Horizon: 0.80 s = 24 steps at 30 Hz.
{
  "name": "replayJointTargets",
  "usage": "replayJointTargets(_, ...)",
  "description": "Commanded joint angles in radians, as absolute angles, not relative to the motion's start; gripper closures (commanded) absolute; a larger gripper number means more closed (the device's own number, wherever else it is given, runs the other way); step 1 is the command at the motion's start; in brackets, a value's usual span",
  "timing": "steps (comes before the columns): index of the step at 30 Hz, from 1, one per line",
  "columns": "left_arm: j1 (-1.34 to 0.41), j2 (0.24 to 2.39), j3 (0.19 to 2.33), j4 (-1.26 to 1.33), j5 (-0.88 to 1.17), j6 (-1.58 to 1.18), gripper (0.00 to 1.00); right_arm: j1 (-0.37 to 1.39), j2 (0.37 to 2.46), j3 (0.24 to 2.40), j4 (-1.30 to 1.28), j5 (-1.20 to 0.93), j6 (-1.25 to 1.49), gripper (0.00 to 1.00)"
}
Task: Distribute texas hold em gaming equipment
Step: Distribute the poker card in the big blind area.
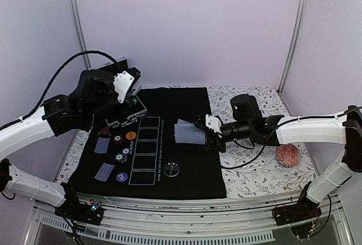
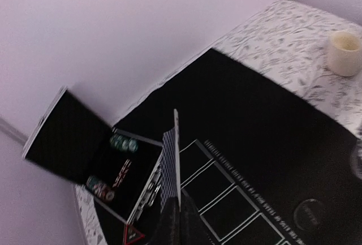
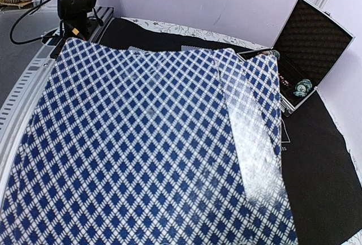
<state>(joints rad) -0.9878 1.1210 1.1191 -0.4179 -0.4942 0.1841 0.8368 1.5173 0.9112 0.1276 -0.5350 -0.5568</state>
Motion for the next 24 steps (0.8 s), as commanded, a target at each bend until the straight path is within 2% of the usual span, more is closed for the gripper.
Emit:
replayJointTargets(1, -0.715, 1.176, 1.018, -0.599, -0.655, -0.090, 1.00, 0.831, 1.485, 0.938, 0.141, -0.562, -0.551, 0.64)
replayJointTargets(7, -0.471, 1.251, 0.844, -0.495, -0.653, -0.151, 1.00, 0.832, 1.465, 0.933, 0.140, -0.571, -0.551, 0.64)
replayJointTargets(9, -0.449, 1.313, 0.867, -0.526, -0.708, -0.195, 1.00, 0.832, 1.459, 0.932, 0.137, -0.573, -0.552, 0.64)
replayJointTargets(15, -0.373, 1.496, 0.886, -0.511, -0.685, -0.171, 1.00, 0.832, 1.444, 0.928, 0.134, -0.576, -0.555, 0.64)
replayJointTargets(24, -0.305, 1.598, 0.906, -0.509, -0.598, -0.154, 1.00, 0.833, 1.427, 0.918, 0.135, -0.582, -0.567, 0.64)
